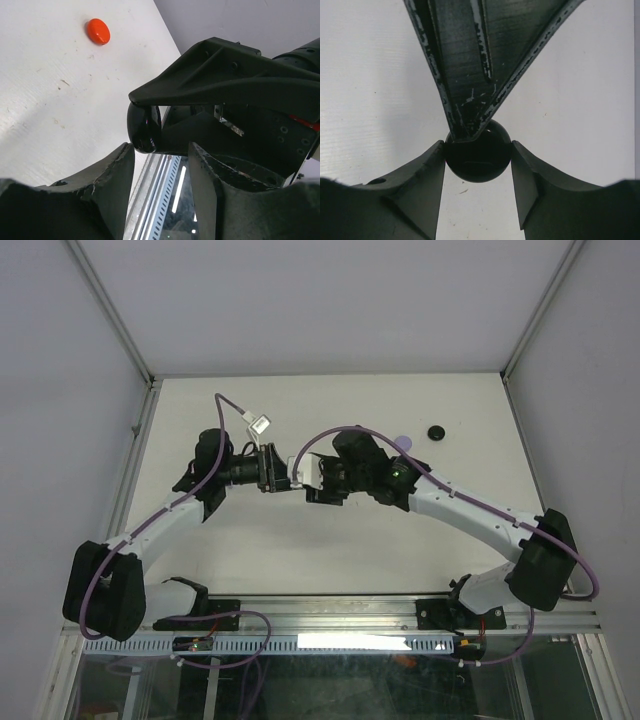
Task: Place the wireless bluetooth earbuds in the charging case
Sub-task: Pick up the charging case at the center of the board.
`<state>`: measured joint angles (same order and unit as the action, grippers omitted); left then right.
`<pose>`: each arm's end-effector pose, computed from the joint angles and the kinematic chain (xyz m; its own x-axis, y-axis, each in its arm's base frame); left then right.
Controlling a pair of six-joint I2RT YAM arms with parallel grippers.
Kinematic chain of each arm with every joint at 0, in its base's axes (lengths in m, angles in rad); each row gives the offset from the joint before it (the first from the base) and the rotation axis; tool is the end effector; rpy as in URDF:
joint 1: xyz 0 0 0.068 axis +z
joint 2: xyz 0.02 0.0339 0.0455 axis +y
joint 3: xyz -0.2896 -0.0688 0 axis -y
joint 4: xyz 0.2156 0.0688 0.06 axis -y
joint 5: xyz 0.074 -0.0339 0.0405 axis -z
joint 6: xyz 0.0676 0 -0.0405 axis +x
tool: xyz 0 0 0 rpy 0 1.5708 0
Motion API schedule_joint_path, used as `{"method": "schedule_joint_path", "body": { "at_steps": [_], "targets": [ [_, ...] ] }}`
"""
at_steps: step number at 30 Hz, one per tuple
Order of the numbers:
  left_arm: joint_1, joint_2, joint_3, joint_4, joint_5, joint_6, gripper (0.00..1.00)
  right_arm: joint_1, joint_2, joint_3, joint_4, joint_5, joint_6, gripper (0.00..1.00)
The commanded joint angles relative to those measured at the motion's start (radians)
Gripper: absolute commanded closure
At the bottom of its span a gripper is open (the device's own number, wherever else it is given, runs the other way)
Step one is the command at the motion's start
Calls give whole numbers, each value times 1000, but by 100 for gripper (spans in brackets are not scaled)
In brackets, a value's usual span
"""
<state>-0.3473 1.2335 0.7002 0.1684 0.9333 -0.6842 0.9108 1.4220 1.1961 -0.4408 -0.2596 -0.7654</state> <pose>0.2138 -0.1352 0.2881 -0.8342 -0.0981 -0.5427 0.4919 0.3125 -0.8127 0.1764 0.2556 0.3239 0.3413 -0.6524 -0.6767 -0.9025 -0.0261 -0.4300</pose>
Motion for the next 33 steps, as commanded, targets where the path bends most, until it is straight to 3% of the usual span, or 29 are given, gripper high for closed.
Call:
{"method": "schedule_joint_path", "body": {
  "at_steps": [1, 14, 23, 27, 33],
  "targets": [
    [-14, 12, 4, 85, 45, -29, 54, 16, -6, 47, 32, -33, -58, 68],
    [-15, 87, 4, 92, 49, -40, 57, 32, 15, 35, 67, -71, -89, 69],
    [-14, 48, -11, 91, 77, -20, 85, 35, 17, 22, 90, -78, -104, 70],
    [-13, 19, -15, 59, 77, 20, 100, 34, -7, 10, 97, -89, -111, 53],
    [-12, -62, -16, 23, -1, 93, 100, 8, -103, -63, 160, -105, -48, 34]
  ]
}}
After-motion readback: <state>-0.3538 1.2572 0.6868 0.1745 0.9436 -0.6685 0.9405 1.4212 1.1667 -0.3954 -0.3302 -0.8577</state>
